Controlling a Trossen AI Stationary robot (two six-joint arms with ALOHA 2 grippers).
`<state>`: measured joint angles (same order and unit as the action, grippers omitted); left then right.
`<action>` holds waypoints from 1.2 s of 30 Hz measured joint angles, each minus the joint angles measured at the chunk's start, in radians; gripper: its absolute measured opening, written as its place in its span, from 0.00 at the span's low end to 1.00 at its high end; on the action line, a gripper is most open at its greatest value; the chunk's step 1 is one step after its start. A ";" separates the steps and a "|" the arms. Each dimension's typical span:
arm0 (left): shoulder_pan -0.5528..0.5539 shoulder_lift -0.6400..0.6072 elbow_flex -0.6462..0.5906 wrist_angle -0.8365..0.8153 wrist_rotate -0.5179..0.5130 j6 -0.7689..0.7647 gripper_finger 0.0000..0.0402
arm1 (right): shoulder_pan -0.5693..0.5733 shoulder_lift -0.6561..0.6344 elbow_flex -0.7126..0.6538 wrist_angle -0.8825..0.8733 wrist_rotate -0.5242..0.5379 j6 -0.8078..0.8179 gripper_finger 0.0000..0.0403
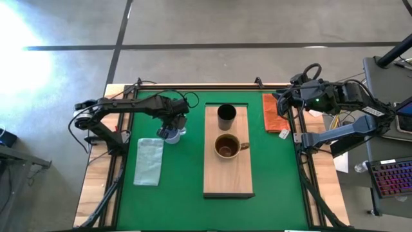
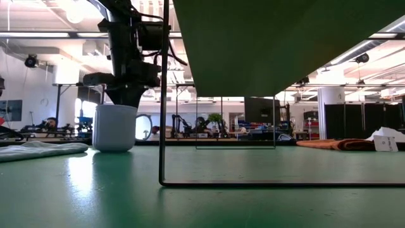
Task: Stack small to large cups/mugs on shelf
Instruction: Put the blue cup on the shelf aligned with the green cup
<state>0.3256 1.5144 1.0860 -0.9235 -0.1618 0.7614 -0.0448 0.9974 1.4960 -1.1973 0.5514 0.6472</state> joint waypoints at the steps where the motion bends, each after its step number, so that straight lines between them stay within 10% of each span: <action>1: 0.000 -0.004 0.004 -0.001 -0.034 -0.011 0.26 | 0.000 0.000 0.000 0.000 0.000 0.000 0.27; 6: 0.000 -0.036 0.047 -0.015 -0.194 -0.194 0.34 | 0.000 0.000 0.000 0.000 0.000 0.000 0.27; 10: 0.000 -0.093 0.077 -0.041 -0.133 -0.421 0.37 | 0.000 0.000 0.000 0.000 0.000 0.000 0.27; 19: 0.008 -0.153 0.057 -0.165 -0.029 -1.380 0.38 | 0.000 0.000 0.000 0.000 0.003 -0.001 0.27; 36: 0.016 -0.144 -0.079 -0.153 -0.026 -1.674 0.38 | 0.000 0.001 0.000 -0.001 0.008 -0.003 0.27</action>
<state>0.3420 1.3708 1.0070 -1.0763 -0.1875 -0.9126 -0.0444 0.9980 1.4956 -1.1980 0.5591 0.6440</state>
